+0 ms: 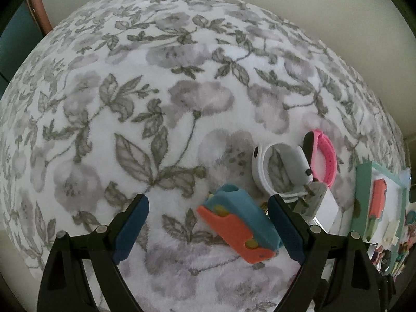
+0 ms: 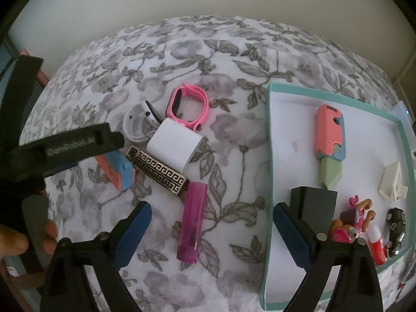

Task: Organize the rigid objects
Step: 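Move both tools back over the remaining objects beside the tray, then grasp the orange-blue folding knife with left gripper while right gripper grasps pink lighter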

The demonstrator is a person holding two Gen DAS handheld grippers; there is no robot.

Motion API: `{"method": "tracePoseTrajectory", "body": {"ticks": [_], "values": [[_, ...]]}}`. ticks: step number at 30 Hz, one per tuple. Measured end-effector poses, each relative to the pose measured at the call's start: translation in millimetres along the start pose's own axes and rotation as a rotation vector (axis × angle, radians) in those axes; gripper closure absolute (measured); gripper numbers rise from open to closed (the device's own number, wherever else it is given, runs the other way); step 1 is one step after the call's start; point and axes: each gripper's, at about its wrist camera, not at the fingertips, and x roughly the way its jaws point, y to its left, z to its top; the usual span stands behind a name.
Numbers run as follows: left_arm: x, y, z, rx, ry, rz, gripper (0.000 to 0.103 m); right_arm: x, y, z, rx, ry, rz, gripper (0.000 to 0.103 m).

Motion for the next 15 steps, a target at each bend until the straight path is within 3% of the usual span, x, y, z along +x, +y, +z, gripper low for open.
{"method": "tracePoseTrajectory", "body": {"ticks": [10,15], "values": [[5,-4,-2,-0.001,0.043,-0.043,0.012,5,6,-3,-0.017,0.018,0.051,0.021],[7,-6,-6,0.007,0.047,-0.086,0.027,20,8,-8,-0.018,0.058,0.058,0.023]]}}
